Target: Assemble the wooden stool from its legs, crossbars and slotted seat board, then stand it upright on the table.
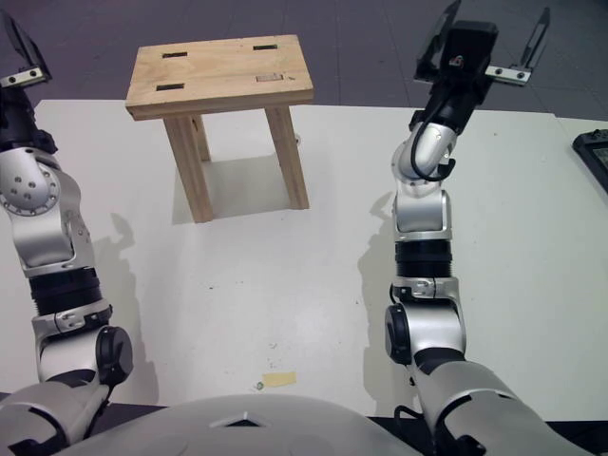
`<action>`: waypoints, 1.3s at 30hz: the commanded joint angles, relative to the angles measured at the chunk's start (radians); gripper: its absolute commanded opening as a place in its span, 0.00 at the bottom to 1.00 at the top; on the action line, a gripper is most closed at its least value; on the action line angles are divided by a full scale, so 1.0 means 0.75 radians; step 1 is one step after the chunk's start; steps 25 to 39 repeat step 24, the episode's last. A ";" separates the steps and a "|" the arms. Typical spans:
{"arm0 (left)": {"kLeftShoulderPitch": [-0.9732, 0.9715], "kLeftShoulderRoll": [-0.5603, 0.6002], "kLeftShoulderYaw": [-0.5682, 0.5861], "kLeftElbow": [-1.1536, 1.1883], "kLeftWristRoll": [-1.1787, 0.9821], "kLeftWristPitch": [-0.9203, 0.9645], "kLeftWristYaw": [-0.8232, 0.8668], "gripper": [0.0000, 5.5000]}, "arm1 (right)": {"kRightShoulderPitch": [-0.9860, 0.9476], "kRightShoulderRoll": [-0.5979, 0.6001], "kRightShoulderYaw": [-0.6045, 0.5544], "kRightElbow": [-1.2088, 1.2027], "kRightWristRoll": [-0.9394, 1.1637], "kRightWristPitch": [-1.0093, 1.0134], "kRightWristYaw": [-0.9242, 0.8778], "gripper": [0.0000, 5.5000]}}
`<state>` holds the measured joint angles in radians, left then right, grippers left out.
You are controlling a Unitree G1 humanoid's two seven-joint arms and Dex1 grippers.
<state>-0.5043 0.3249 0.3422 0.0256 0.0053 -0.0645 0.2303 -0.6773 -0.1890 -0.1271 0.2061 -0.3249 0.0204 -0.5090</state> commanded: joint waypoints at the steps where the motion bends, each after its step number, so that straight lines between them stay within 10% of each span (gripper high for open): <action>1: -0.036 -0.003 -0.011 0.019 0.005 -0.004 -0.001 0.98 | -0.012 -0.011 -0.001 -0.015 -0.019 -0.002 -0.012 0.98; 39: -0.086 -0.001 -0.053 0.091 0.009 -0.052 -0.022 0.98 | 0.057 0.008 0.002 -0.153 -0.066 0.052 -0.019 0.98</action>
